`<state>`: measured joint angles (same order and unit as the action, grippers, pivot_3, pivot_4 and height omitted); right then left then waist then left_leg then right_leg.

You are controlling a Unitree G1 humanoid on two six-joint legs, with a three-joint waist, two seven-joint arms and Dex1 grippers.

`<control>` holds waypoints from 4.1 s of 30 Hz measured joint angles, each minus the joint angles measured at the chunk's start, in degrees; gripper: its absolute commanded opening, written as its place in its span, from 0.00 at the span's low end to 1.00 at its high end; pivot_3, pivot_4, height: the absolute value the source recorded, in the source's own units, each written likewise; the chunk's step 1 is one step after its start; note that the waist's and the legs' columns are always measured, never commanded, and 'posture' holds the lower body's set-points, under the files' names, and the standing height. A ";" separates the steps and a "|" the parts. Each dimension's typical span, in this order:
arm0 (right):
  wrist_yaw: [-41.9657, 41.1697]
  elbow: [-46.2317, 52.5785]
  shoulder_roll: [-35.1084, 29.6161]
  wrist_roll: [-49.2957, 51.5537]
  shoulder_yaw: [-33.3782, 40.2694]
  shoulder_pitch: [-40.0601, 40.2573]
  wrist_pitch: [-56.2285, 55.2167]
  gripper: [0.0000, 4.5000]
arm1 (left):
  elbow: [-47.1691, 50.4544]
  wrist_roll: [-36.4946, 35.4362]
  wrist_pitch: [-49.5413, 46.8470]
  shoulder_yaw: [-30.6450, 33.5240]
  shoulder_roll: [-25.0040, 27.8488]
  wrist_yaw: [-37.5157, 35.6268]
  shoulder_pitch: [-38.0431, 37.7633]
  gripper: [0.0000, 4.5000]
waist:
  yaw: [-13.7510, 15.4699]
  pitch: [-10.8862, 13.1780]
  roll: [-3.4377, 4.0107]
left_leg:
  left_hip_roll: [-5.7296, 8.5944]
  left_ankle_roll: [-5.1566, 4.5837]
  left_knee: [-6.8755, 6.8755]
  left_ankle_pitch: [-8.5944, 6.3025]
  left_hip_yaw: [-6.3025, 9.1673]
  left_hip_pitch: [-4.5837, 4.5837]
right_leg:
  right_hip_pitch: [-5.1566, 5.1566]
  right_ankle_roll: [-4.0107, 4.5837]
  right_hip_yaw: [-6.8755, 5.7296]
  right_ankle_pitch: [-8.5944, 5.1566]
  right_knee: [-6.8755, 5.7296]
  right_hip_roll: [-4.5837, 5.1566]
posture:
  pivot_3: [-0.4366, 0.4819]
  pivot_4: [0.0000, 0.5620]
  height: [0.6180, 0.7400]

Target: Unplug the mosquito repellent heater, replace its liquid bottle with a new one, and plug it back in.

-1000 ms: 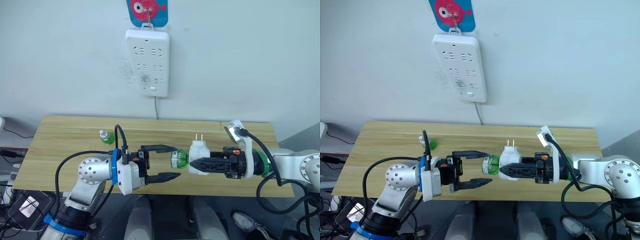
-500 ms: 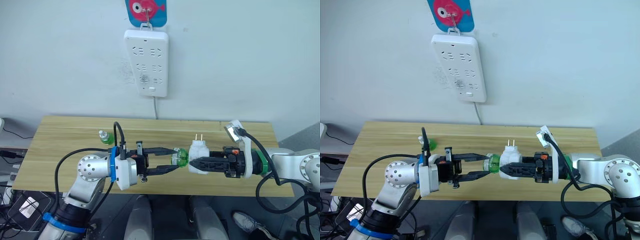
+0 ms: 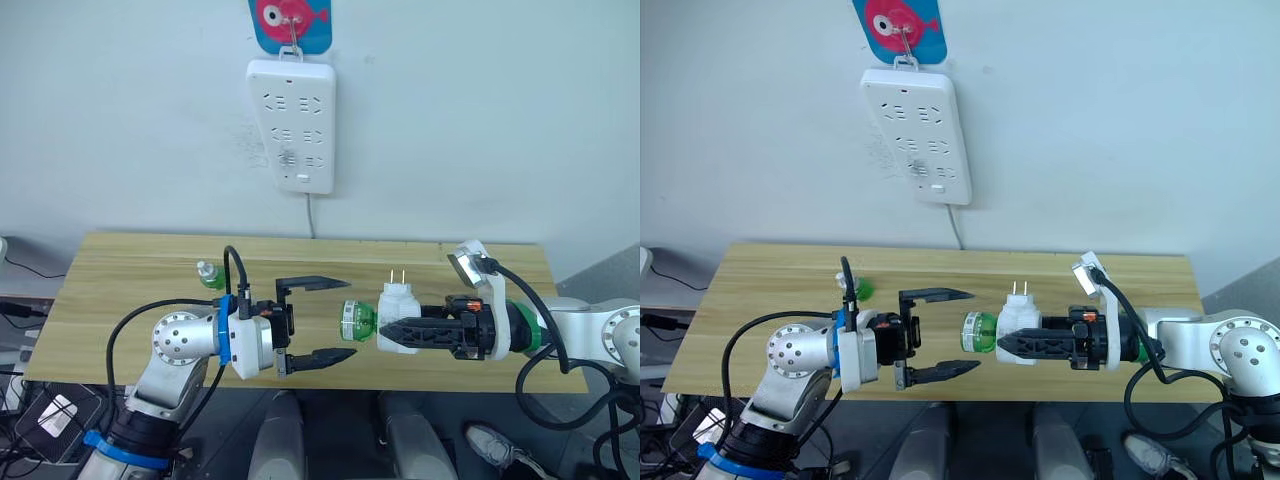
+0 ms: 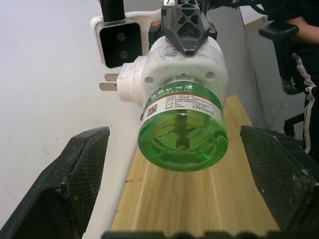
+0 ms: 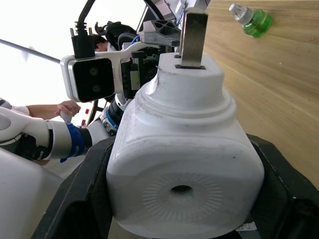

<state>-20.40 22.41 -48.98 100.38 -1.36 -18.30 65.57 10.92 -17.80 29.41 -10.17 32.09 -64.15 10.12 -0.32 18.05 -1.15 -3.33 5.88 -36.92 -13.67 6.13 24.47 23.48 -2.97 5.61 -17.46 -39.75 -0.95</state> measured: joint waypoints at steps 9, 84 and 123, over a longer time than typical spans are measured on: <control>0.00 0.04 -0.01 0.02 0.03 -0.31 -0.09 0.68 | -0.30 0.32 -0.15 -1.84 -1.25 0.19 1.37 0.52 | -0.09 0.00 0.00 | 0.01 0.00 -0.02 0.00 0.00 0.00 | 0.00 0.00 0.00 0.00 -0.01 0.00 | 0.49 0.54 1.00; -4.45 4.15 -0.91 -2.59 -0.98 0.95 -0.09 0.68 | 15.86 -45.21 -77.48 -0.71 15.27 9.83 9.22 0.49 | -1.30 0.13 0.00 | 0.00 0.01 0.01 0.01 0.07 -0.01 | 0.04 -0.01 -0.06 -0.03 -0.13 0.00 | 0.50 0.55 1.00; -5.31 3.72 -3.59 -1.90 -1.47 1.28 -1.02 0.68 | 16.80 -38.84 -79.52 3.25 18.76 7.51 3.86 1.00 | -1.18 0.13 0.02 | 0.00 0.01 0.11 0.00 -0.03 -0.01 | 0.11 0.00 0.02 -0.03 -0.06 0.01 | 0.51 0.55 1.00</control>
<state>-25.71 26.13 -52.58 98.48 -2.83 -17.02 64.55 27.72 -56.65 -50.11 -6.93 50.85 -56.64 13.98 -1.50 18.18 -1.13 -3.34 5.90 -36.81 -13.67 6.09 24.45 23.59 -2.97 5.63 -17.48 -39.82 -0.94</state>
